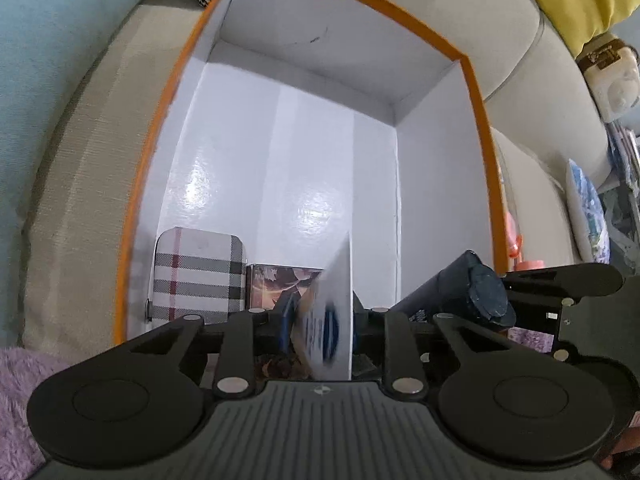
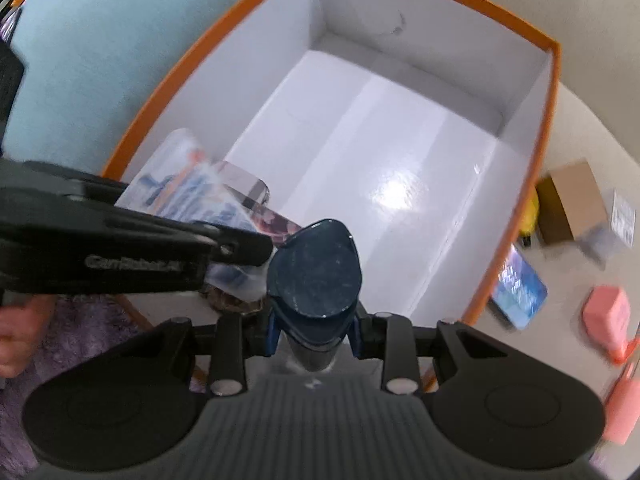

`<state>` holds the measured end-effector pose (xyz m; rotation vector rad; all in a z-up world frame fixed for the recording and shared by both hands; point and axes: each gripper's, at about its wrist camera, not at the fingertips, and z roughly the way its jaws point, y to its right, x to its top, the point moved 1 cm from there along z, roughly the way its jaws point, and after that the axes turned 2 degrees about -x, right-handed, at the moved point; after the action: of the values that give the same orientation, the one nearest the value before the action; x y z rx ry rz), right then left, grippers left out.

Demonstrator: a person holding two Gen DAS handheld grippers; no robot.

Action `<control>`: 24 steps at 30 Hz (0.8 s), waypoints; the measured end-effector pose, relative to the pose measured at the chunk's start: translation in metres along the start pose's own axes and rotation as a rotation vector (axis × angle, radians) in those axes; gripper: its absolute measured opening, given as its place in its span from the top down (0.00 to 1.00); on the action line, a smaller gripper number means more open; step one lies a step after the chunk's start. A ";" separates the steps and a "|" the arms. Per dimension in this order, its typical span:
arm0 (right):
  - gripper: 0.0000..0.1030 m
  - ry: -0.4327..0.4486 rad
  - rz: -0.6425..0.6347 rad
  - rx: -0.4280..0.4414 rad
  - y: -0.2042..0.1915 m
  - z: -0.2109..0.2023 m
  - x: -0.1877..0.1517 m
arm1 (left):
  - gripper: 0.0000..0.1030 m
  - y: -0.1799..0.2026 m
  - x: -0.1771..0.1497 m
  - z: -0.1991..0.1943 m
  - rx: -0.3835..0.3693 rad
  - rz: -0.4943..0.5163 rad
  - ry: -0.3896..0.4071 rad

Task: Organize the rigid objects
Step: 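Lower the lotion bottle into the box beside the cards and open the left gripper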

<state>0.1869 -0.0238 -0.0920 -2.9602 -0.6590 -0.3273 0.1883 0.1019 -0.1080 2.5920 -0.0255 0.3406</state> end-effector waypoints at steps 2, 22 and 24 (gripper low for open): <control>0.67 -0.033 -0.010 0.006 0.001 0.006 0.004 | 0.72 -0.001 -0.001 0.002 -0.015 0.008 -0.015; 0.61 -0.062 -0.152 0.027 0.020 -0.010 0.022 | 0.72 0.005 0.005 0.006 -0.020 0.052 -0.080; 0.61 -0.044 -0.139 0.048 0.024 -0.018 0.019 | 0.72 0.010 0.002 0.000 -0.014 0.069 -0.073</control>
<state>0.2103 -0.0401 -0.0716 -2.8902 -0.8684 -0.2529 0.1894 0.0936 -0.1029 2.5931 -0.1426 0.2699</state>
